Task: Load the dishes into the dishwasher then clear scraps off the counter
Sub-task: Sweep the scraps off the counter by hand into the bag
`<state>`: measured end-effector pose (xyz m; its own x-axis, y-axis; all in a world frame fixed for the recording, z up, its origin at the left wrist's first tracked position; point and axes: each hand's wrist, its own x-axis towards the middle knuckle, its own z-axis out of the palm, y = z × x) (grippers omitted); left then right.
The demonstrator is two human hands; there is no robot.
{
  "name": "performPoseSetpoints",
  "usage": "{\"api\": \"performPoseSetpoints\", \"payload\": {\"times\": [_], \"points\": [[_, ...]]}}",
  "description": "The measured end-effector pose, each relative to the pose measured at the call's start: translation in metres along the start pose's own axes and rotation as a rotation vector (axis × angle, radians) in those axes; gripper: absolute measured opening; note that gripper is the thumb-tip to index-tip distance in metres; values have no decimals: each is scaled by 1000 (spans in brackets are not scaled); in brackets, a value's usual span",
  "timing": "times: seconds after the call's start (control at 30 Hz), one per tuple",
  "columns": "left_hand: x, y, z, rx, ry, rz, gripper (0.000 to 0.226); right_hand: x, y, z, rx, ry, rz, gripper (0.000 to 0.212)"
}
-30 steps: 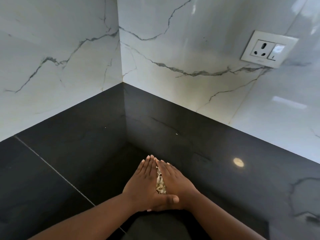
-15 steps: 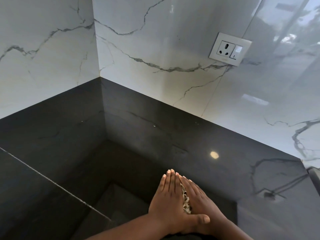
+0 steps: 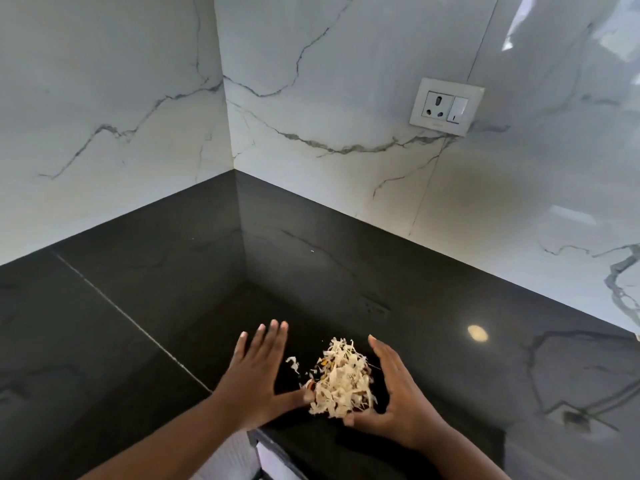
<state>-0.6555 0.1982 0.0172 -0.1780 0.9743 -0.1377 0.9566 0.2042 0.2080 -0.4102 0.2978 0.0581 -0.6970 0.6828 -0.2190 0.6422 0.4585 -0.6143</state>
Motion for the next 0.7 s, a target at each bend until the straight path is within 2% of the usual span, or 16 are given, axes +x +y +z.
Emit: {"api": "performPoseSetpoints", "payload": {"times": [0.07,0.1,0.13,0.27,0.4,0.53,0.63,0.7], "points": [[-14,0,1,20,-20,-55,126,-5,6,13,-57,-86,-35,138],[-21,3,2,15,-16,-68,126,-3,17,14,-119,-29,-105,139],[-26,7,7,15,-10,-78,125,1,18,8,-195,-17,-88,140],[-33,38,17,60,194,-84,116,21,9,19,-299,-2,-233,136],[-30,66,14,-364,107,-58,122,46,7,25,-360,6,-347,123],[-29,91,10,-776,34,-72,109,60,-2,31,-380,-4,-443,96],[-29,92,11,-1124,180,-276,120,63,-4,36,-345,33,-447,72],[-35,88,13,-1140,280,-369,113,65,-2,37,-317,87,-490,51]]}}
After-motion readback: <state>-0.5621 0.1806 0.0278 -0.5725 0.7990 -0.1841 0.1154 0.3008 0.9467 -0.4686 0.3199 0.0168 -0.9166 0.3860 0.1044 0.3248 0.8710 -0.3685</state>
